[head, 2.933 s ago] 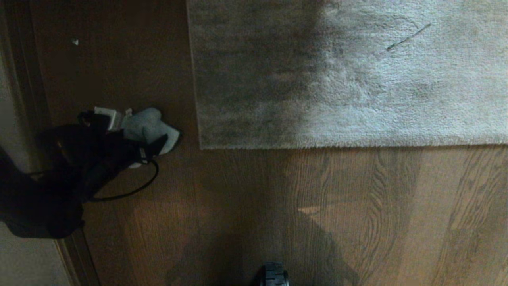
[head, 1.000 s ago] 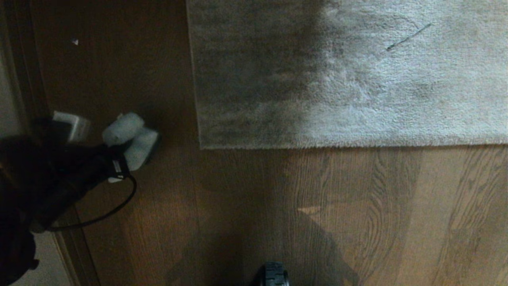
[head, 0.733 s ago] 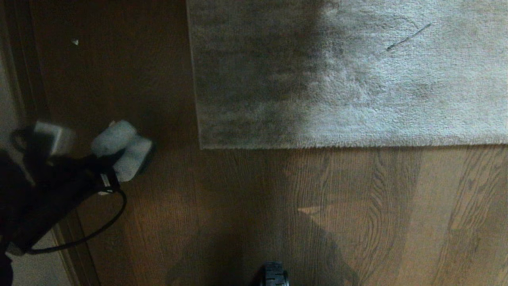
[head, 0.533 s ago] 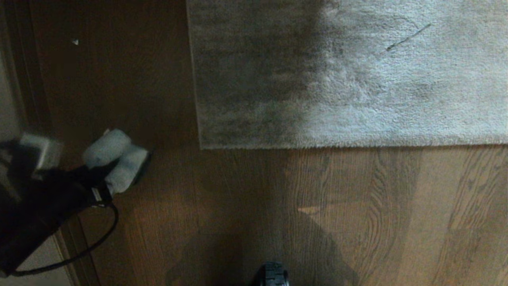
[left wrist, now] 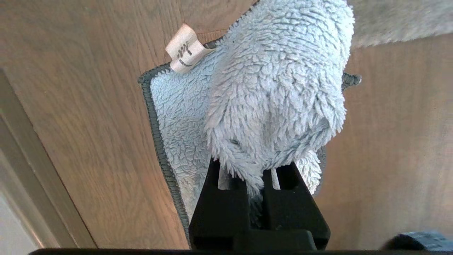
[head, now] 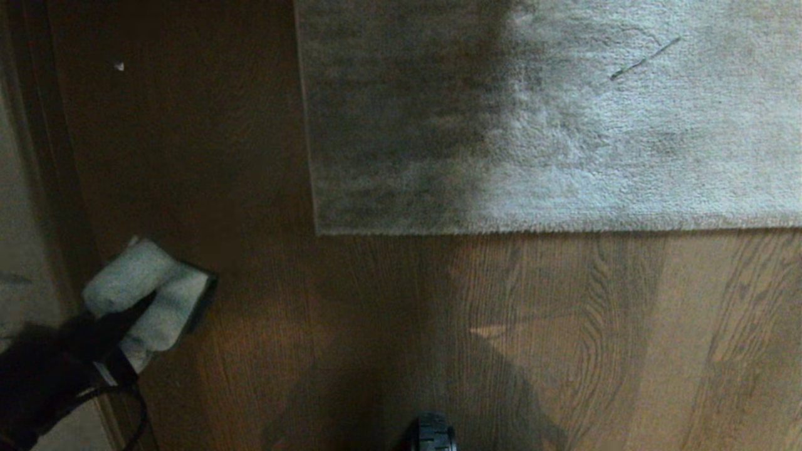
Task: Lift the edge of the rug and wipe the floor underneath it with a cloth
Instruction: Pick up the rag, then lift up the carpet
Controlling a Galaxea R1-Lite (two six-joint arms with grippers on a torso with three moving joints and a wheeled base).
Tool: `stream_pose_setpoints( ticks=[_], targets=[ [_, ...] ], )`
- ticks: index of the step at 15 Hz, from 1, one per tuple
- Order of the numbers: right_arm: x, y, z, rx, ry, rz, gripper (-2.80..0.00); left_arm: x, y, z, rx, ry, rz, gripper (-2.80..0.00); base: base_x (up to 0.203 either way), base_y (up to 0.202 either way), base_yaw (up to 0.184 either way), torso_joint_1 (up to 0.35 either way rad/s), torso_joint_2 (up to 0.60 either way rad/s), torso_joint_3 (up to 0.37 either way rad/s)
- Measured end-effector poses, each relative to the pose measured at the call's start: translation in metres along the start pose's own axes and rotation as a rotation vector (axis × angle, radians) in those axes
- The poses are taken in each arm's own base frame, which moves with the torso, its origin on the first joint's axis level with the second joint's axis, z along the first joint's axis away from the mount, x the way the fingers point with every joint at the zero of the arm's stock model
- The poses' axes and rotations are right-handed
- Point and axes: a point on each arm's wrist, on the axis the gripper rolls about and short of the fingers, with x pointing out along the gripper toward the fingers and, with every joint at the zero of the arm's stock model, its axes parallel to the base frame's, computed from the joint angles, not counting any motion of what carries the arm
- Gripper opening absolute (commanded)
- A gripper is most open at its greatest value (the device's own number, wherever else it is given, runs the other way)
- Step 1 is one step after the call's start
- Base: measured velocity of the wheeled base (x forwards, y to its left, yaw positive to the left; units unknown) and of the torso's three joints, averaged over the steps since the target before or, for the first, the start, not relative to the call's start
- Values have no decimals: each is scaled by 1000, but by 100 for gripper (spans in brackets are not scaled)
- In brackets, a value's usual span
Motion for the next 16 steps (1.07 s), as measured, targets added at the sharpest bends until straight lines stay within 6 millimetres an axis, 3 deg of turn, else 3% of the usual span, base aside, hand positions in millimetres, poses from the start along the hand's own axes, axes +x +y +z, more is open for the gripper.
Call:
stream_pose_setpoints(
  ticks=[8, 16],
  targets=[
    [0, 0, 0, 0, 0, 0, -280, -42, -8, 2, -33, -8, -54, -280, 0, 0, 0, 0, 0, 0],
    [0, 0, 0, 0, 0, 0, -280, -93, -20, -29, -100, 161, -116, -280, 0, 0, 0, 0, 0, 0]
  ],
)
